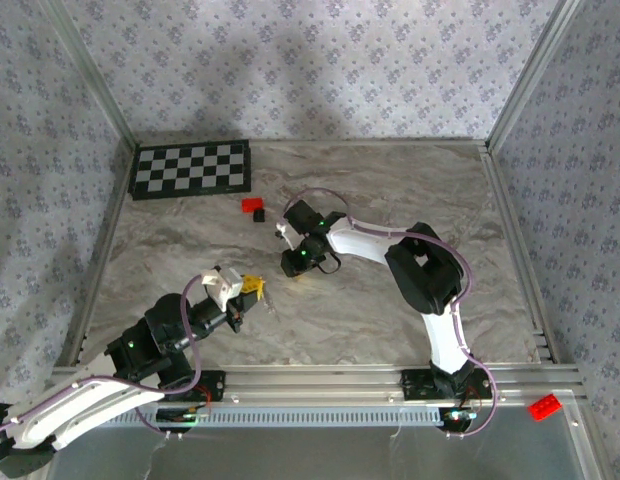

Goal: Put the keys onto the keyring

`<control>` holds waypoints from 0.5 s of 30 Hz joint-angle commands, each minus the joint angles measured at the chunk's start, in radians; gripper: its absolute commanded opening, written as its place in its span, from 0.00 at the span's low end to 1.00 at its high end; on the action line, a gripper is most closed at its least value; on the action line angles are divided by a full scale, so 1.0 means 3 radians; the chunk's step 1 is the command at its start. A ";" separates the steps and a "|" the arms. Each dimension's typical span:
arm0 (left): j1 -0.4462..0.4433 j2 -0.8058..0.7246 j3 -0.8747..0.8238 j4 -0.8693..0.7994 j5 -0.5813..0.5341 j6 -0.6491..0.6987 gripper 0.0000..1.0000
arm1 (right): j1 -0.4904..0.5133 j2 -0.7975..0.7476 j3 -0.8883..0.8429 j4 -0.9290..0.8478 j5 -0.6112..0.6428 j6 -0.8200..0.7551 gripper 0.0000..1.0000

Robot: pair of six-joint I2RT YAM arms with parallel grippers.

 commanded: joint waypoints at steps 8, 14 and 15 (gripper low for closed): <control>0.0025 -0.0117 -0.0017 0.0147 -0.0054 0.0007 0.00 | 0.0027 0.0085 0.0136 -0.0154 0.0089 -0.0080 0.18; 0.0025 -0.0121 -0.0019 0.0136 -0.0071 0.0019 0.00 | 0.0026 0.0115 0.0169 -0.0206 0.0112 -0.0126 0.15; 0.0025 -0.0125 -0.0022 0.0138 -0.0070 0.0018 0.00 | 0.0027 0.0115 0.0174 -0.0208 0.0112 -0.0126 0.15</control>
